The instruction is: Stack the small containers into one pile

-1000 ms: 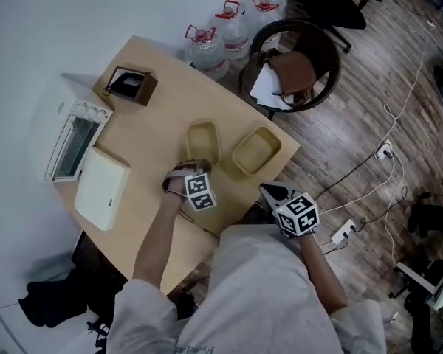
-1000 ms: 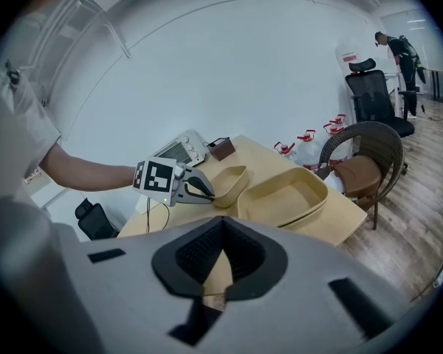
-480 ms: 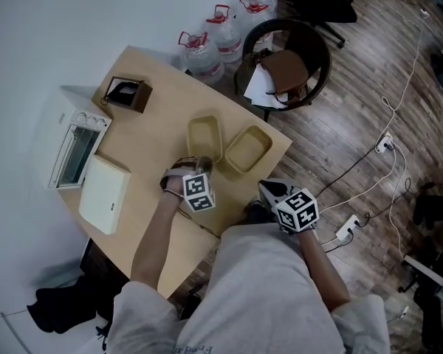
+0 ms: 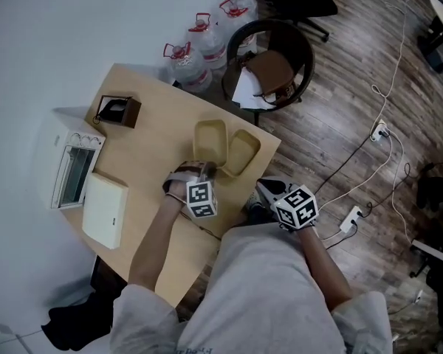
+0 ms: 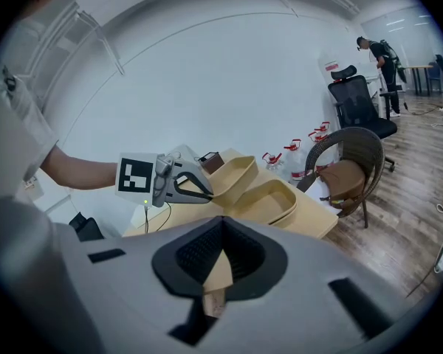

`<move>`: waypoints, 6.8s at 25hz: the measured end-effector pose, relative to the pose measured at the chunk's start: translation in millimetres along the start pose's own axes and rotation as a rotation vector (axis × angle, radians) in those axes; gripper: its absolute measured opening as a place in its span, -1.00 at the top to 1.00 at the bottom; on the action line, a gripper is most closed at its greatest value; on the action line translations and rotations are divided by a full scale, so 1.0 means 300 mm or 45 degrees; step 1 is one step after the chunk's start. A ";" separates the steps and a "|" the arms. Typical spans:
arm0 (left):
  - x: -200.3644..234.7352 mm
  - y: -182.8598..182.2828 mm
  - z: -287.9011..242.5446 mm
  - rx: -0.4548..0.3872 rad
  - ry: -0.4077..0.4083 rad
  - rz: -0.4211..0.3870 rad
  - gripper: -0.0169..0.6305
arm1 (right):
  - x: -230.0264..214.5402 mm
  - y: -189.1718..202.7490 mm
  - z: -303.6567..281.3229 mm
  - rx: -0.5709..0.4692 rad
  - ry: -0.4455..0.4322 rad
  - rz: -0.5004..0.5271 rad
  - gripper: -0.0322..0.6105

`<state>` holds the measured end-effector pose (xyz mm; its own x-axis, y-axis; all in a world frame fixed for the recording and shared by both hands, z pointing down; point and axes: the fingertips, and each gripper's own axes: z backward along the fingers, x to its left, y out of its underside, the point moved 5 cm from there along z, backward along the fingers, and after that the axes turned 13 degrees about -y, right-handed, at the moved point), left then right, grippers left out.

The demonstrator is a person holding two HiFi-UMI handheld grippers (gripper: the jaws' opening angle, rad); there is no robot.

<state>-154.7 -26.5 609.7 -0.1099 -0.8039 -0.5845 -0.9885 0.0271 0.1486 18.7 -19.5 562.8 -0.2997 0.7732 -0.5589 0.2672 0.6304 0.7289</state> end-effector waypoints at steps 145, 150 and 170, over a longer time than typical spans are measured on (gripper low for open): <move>-0.227 -0.444 0.338 -0.053 -0.749 2.341 0.94 | -0.087 0.082 0.252 0.117 -0.256 0.302 0.89; -0.220 -0.450 0.335 -0.066 -0.757 2.356 0.94 | -0.114 0.066 0.262 0.097 -0.239 0.280 0.89; -0.188 -0.454 0.338 -0.002 -0.813 2.332 0.94 | -0.136 0.002 0.247 -0.005 -0.189 0.265 0.89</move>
<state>-24.3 75.5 541.5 -0.8630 0.4957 0.0977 0.3516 0.4504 0.8207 99.0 -45.5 556.9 -0.1004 0.8881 -0.4486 0.3051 0.4566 0.8357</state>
